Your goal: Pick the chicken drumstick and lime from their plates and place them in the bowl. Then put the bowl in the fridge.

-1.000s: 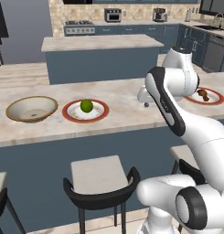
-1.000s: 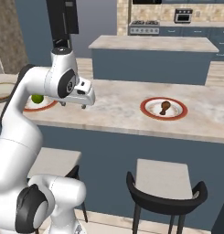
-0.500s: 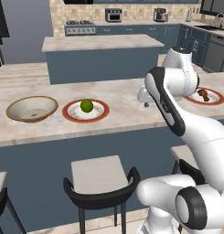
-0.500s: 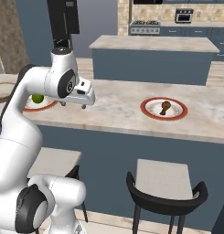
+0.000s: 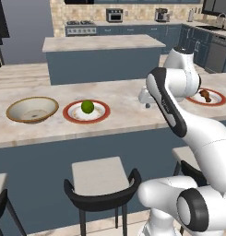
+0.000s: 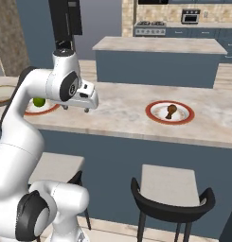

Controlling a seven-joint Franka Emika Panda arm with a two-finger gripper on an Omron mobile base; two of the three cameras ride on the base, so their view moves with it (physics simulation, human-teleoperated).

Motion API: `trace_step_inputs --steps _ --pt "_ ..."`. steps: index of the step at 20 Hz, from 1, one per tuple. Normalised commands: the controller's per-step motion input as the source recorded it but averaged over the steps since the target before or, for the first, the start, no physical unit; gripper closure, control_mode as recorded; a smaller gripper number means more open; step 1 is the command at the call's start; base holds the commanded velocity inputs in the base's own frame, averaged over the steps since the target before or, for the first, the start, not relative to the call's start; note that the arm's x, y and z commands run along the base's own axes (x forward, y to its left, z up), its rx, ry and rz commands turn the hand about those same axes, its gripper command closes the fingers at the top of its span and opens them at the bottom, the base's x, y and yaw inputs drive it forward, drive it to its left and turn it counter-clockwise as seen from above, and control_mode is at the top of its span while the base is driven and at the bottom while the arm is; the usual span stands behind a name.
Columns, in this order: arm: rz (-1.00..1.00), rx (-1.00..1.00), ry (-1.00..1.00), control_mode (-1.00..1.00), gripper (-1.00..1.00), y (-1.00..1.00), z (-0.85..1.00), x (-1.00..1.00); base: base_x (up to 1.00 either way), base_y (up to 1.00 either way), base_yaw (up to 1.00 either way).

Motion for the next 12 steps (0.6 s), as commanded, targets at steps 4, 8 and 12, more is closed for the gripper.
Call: trace_step_inputs --steps 4,8,12 --pt "0.00 0.00 0.00 -1.00 -1.00 0.00 0.00 0.00 0.00 0.00 0.00" --pt "0.00 0.00 0.00 -1.00 -1.00 0.00 0.00 0.00 0.00 0.00 0.00" --pt "0.00 0.00 0.00 -1.00 -1.00 0.00 0.00 0.00 0.00 0.00 0.00"
